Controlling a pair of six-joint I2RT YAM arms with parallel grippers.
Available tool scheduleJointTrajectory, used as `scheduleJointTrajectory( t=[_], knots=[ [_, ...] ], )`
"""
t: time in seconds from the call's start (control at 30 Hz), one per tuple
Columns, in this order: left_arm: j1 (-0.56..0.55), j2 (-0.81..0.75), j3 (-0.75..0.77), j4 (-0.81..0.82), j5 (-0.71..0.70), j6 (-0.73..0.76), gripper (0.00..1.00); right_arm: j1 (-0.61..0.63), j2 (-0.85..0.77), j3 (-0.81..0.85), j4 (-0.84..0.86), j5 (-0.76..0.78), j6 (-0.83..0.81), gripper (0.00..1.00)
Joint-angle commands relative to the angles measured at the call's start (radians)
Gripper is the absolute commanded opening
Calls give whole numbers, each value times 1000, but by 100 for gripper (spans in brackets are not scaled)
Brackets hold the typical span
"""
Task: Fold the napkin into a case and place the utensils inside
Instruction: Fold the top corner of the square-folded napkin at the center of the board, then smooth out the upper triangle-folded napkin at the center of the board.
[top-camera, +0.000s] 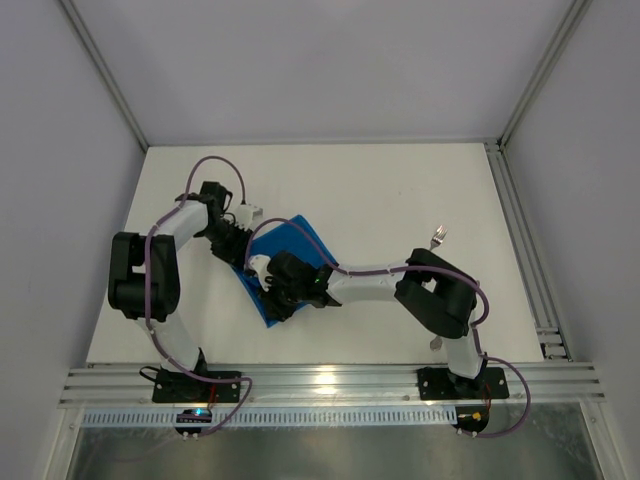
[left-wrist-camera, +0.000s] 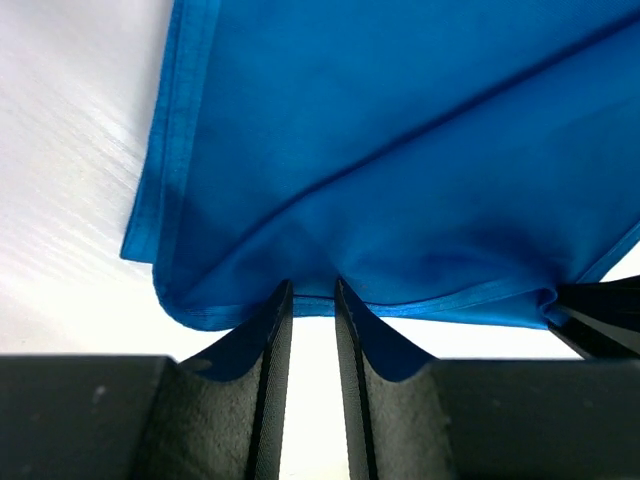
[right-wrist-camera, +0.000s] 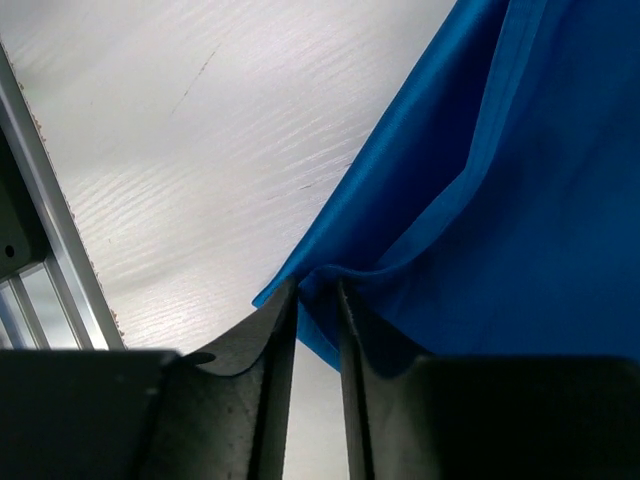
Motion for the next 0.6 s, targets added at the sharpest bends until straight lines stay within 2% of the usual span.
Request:
scheduleJointTrajectory(
  t=[0.0,0.03,0.2,0.37,0.57],
  knots=[
    [2,-35,-5,44,-33,7,25,6,-58,16,45,21,15,28],
    [2,-34,-6,50,-41,7,24,4,-70,17,43,23,16,33],
    [2,-28,-23,72,-61,15,23,6,-144,28,7,39,16,43],
    [2,-34,-37,85,-60,20,23,1,-216,11,-13,52,36,46],
    [2,-43,-40,82,-49,23,23,-83,-259,-91,19,61,162,45]
  ],
)
